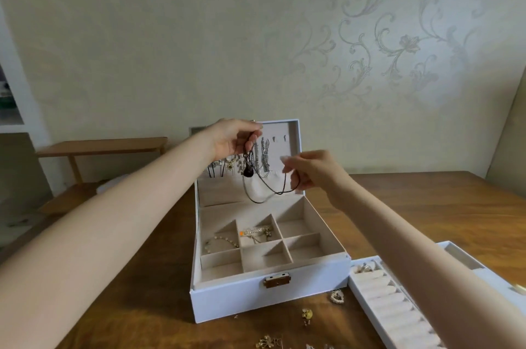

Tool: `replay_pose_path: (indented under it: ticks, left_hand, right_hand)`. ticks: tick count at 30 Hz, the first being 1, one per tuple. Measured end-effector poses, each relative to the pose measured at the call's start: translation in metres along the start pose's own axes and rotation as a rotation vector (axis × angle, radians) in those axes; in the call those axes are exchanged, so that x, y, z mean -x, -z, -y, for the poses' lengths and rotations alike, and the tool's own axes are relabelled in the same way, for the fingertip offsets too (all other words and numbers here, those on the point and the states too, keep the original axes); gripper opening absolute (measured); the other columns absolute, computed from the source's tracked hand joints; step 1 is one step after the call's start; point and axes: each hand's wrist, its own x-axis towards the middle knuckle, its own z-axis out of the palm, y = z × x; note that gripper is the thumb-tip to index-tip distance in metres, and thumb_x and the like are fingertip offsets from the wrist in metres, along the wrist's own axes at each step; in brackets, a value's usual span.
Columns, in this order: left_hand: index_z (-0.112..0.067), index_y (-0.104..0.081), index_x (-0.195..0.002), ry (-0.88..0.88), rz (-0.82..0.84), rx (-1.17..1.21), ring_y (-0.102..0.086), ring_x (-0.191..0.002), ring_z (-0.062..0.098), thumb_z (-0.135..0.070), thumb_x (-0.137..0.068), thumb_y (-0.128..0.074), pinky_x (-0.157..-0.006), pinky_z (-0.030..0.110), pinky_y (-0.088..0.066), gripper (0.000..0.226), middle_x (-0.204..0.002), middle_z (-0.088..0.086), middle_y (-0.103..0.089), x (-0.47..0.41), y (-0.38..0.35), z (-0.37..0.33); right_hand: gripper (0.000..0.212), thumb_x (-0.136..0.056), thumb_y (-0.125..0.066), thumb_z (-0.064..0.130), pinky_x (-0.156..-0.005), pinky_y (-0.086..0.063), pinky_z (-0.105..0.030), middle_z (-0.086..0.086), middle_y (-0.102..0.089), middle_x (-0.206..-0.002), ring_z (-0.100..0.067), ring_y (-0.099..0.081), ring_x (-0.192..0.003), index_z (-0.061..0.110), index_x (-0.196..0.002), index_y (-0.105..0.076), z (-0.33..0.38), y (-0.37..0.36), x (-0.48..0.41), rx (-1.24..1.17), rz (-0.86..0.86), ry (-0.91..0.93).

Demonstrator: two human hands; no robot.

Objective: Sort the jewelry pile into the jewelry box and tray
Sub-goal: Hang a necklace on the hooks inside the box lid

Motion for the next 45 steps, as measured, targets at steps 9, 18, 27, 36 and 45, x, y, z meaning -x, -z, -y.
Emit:
replay_pose_path:
  ticks: [9, 18, 27, 36, 45]
  left_hand:
    - [-0.007, -0.061, -0.078, 0.194, 0.032, -0.032, -0.063, -0.046, 0.005, -0.007, -0.094, -0.052, -0.047, 0.015, -0.052, 0.018, -0.055, 0.0, -0.067, 0.002, -0.015, 0.03]
    - [-0.004, -0.057, -0.081, 0.215, -0.035, 0.14, -0.061, -0.04, 0.011, 0.001, -0.095, -0.041, -0.041, 0.02, -0.051, 0.022, -0.053, 0.004, -0.064, 0.002, -0.012, 0.023]
    - [-0.007, -0.053, -0.086, 0.167, 0.014, 0.154, -0.036, -0.034, 0.002, -0.001, -0.096, -0.044, -0.033, 0.009, -0.025, 0.015, -0.062, 0.006, -0.069, -0.002, -0.003, 0.007]
    - [-0.007, -0.053, -0.088, 0.159, 0.002, 0.266, -0.039, -0.034, 0.0, 0.0, -0.094, -0.048, -0.033, 0.007, -0.028, 0.011, -0.071, 0.008, -0.072, -0.005, 0.008, 0.009]
    - [-0.007, -0.052, -0.088, 0.141, 0.01, 0.295, -0.04, -0.034, 0.0, 0.003, -0.095, -0.042, -0.031, 0.008, -0.025, 0.016, -0.064, 0.006, -0.069, -0.006, 0.008, 0.013]
  right_hand:
    - [0.011, -0.091, -0.058, 0.01, -0.042, -0.046, -0.016, -0.002, -0.06, -0.044, -0.01, -0.056, -0.038, 0.005, -0.084, -0.064, 0.031, -0.017, -0.028, -0.127, 0.024, -0.135]
    - [0.006, -0.088, -0.064, 0.007, -0.047, -0.047, -0.016, -0.009, -0.064, -0.053, -0.01, -0.057, -0.042, 0.008, -0.087, -0.069, -0.009, -0.038, 0.0, 0.248, -0.027, 0.196]
    - [0.01, -0.086, -0.066, 0.008, -0.066, -0.047, -0.012, 0.006, -0.07, -0.068, -0.002, -0.067, -0.067, 0.013, -0.091, -0.074, -0.05, -0.032, 0.029, 0.277, 0.119, 0.235]
    - [0.019, -0.088, -0.065, 0.011, -0.093, -0.049, -0.029, -0.008, -0.074, -0.081, -0.013, -0.069, -0.088, 0.013, -0.072, -0.074, -0.056, -0.016, 0.037, 0.097, 0.189, 0.146]
    - [0.023, -0.088, -0.066, 0.023, -0.093, -0.05, -0.032, -0.003, -0.074, -0.086, -0.012, -0.068, -0.091, 0.01, -0.072, -0.075, -0.058, -0.007, 0.042, 0.236, 0.248, 0.153]
